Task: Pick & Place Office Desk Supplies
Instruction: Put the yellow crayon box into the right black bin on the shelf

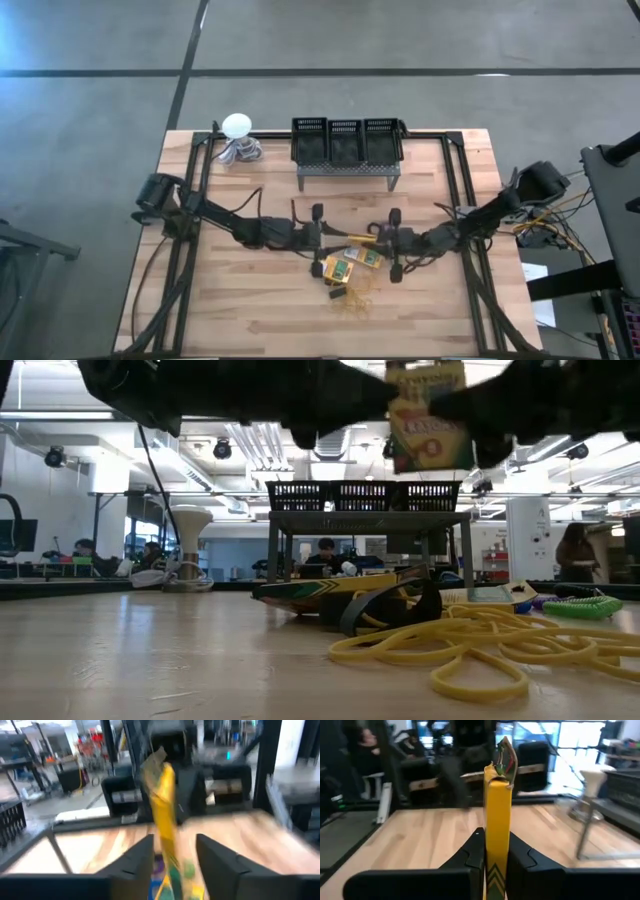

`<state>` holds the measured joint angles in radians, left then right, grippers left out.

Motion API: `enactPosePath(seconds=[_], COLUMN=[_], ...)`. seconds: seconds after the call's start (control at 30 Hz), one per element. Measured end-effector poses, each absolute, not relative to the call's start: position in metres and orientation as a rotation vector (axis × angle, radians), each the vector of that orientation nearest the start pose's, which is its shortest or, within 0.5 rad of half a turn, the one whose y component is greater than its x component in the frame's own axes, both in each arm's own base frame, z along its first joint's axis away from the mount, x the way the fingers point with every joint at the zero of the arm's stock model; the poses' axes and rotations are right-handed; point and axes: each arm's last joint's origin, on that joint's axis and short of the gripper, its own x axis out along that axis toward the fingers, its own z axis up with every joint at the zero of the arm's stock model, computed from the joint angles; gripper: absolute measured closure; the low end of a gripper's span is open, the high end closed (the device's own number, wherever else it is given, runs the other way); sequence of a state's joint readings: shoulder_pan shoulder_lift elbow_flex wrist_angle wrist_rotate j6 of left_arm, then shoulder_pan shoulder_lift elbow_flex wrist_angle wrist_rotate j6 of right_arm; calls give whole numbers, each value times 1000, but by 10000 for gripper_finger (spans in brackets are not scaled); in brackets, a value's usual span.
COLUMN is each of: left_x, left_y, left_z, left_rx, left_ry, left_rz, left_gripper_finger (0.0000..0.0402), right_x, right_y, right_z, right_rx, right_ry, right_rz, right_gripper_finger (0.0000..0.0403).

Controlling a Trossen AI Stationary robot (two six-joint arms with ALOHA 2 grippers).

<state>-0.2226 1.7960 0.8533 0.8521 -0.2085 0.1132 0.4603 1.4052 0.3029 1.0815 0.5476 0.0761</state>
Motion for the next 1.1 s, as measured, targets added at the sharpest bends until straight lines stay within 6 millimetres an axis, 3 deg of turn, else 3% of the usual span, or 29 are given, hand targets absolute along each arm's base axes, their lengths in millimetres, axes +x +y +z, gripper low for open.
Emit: enactPosePath(seconds=[0.1, 0.27, 0.33, 0.47, 0.7, 0.83, 0.93, 1.1], left_x=[354, 338, 334, 332, 323, 318, 318, 318], left_y=[-75, -79, -81, -92, -113, -116, -114, -115], left_z=[195, 193, 188, 175, 148, 138, 137, 137], left_rx=[152, 66, 7, -31, -9, 22, 25, 29], left_ry=[145, 345, 407, 435, 372, 378, 378, 378], left_rz=[-23, -31, -21, -16, 65, 139, 174, 171], left_gripper_finger=[205, 179, 179, 185, 198, 203, 204, 204], right_x=[205, 194, 191, 190, 188, 187, 185, 177], right_y=[91, 90, 86, 69, 12, -32, -70, -128], right_z=[165, 180, 190, 229, 307, 334, 339, 327], right_rx=[72, 121, 106, 56, 28, 75, 144, 272], right_ry=[60, 94, 173, 349, 374, 330, 327, 369], right_rz=[-110, -99, -120, -219, -366, -397, -428, -501], right_gripper_finger=[374, 374, 374, 374, 374, 374, 374, 374])
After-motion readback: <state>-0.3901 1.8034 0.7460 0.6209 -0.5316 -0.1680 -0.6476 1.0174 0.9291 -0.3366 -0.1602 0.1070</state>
